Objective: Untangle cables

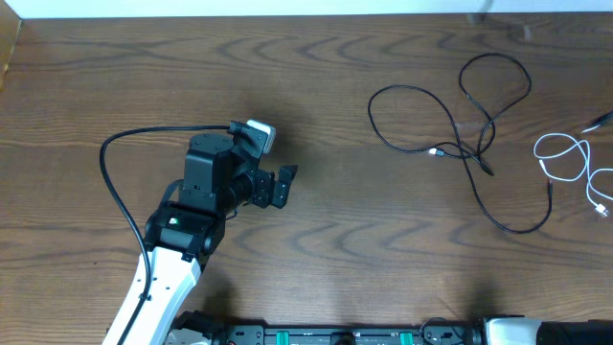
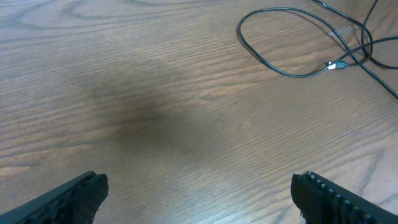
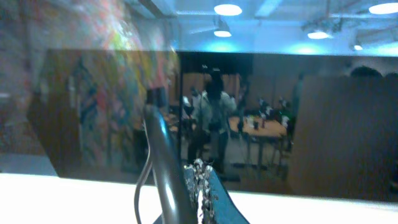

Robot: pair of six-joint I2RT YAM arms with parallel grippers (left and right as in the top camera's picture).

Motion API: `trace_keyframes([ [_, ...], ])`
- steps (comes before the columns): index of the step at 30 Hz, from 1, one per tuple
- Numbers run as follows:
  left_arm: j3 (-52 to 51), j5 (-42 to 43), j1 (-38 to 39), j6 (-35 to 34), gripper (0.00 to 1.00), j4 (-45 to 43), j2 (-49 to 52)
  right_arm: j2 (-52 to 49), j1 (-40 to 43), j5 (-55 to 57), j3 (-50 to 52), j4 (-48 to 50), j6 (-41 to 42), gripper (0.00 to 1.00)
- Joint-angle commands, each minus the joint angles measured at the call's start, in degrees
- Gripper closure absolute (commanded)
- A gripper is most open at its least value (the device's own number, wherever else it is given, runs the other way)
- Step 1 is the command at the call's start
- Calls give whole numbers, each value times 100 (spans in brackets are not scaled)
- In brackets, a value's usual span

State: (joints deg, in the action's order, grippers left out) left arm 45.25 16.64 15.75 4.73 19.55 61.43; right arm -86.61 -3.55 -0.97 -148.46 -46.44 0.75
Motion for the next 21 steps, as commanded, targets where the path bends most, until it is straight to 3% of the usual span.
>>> trace_keyframes([
  [1,-2,68,-20,74,1,13,33,-181,15,643,13,-216,-173,99],
  [11,-2,68,-20,74,0,17,33,-728,284,3106,13,-358,-1405,99],
  [21,-2,68,-20,76,1,186,33,-1453,2050,2861,15,-15,-907,99],
])
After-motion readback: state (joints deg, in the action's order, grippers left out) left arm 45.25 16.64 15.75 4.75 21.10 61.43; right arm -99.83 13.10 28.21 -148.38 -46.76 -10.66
